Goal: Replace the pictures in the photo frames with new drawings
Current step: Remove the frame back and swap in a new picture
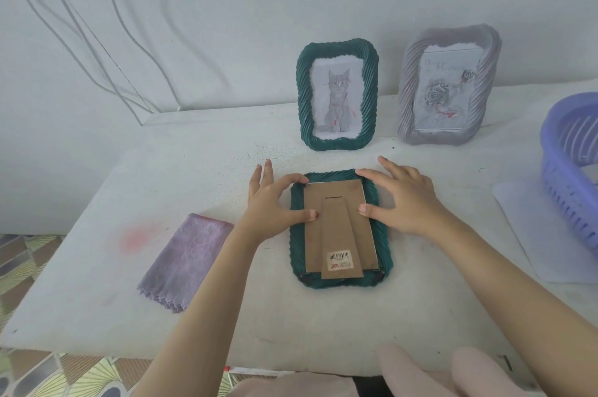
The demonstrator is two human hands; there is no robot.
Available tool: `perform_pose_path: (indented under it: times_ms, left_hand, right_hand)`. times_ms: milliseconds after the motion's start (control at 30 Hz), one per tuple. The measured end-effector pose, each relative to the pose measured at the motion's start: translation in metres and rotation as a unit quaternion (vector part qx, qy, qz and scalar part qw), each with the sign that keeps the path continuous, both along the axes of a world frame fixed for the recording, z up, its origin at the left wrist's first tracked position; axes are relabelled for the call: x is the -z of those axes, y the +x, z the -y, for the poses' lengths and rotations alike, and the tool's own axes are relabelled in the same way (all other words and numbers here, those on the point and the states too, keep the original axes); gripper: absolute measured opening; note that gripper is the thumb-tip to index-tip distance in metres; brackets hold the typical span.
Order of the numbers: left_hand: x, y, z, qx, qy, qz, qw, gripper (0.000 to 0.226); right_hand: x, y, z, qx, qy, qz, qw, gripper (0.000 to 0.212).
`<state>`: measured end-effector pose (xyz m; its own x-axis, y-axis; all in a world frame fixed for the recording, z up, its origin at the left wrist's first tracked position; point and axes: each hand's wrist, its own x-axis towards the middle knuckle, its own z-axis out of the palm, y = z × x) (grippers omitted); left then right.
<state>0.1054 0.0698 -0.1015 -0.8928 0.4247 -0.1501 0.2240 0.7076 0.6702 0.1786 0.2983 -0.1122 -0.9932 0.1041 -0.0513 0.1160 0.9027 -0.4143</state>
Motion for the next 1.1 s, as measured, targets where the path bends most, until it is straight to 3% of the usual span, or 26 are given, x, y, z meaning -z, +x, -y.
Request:
perform_pose_path:
  times_ms: [233,400,567,667,833,1100]
  left_hand:
    - [0.0,0.002,0.001,-0.007,0.001,0.01,1.0,0.055]
    - [-0.002,0.008,-0.001,-0.016,0.007,0.017,1.0,0.058]
    - [0.003,0.027,-0.003,0.006,0.033,-0.071,0.997,0.046]
    - [0.006,0.037,-0.002,0.034,0.04,-0.1,0.994,0.038]
    - [0.006,0.052,0.014,0.098,0.045,-0.037,0.993,0.038]
    - [-0.002,0.053,0.023,0.159,-0.033,0.026,0.986,0.071]
  right_hand:
    - [0.0,0.003,0.003,-0.015,-0.006,-0.014,1.0,0.046]
    - [0.005,0.006,0.002,-0.009,-0.01,-0.016,1.0,0.05]
    - [0.014,0.012,0.004,0.005,-0.062,-0.08,0.995,0.065]
    - [0.013,0.025,0.007,-0.01,-0.121,-0.115,0.986,0.062]
    - [0.01,0.05,0.007,-0.075,-0.13,-0.108,0.983,0.054]
    - [0.01,0.07,0.002,-0.117,-0.134,-0.014,0.984,0.056]
